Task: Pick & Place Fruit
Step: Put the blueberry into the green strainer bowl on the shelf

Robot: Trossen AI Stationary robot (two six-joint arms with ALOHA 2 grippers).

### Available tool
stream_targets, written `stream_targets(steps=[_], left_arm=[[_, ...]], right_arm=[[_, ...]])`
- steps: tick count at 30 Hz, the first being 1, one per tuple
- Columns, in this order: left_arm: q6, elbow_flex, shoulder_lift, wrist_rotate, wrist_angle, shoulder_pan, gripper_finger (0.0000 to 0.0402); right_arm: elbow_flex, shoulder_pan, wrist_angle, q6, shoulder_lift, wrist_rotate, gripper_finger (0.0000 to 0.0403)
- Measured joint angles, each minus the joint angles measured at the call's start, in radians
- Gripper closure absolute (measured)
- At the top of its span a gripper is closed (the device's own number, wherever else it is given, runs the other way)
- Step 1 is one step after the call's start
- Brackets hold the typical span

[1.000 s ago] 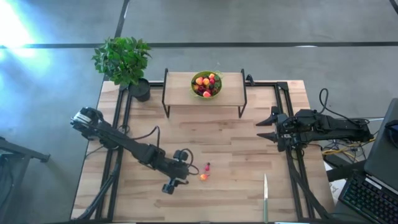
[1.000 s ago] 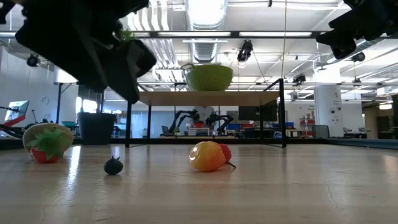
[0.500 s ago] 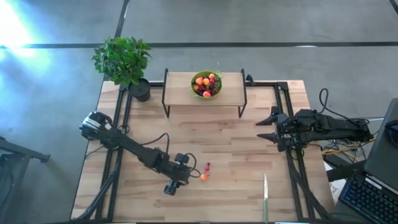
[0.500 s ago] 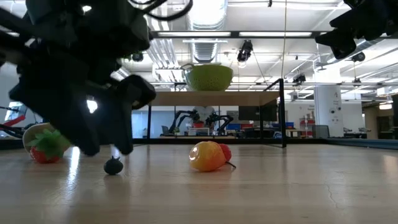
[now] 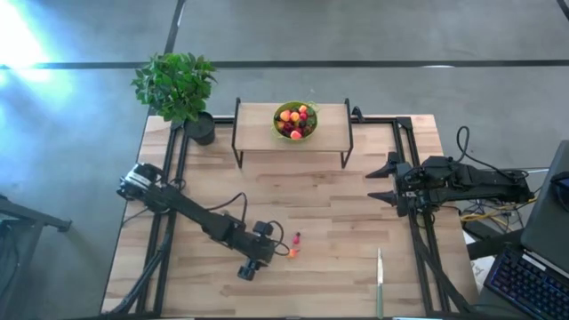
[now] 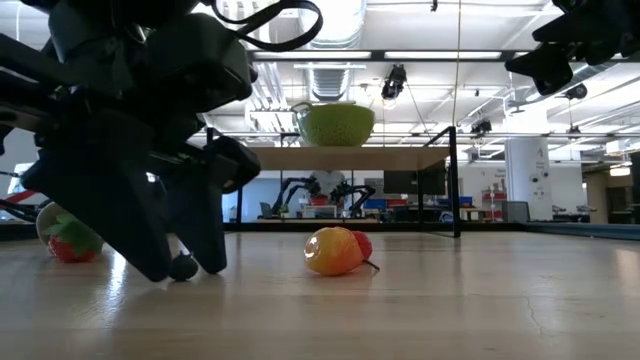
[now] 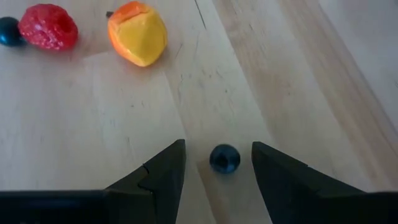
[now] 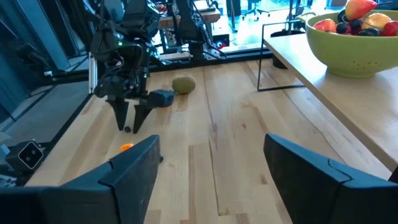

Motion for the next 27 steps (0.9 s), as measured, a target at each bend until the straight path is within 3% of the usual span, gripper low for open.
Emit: stream_targets(steps=[6, 27], left_arm=[[-0.001, 0.004, 0.008, 0.001, -0.002, 0.0, 0.0223], [0.007, 0.001, 0.01, -0.004, -0.019, 0.001, 0.0331]], right_arm=[[0.0, 0.0, 0.0, 0.0, 0.0, 0.0, 0.0101], [0.0, 0.0, 0.0, 0.0, 0.0, 0.0, 0.0045]])
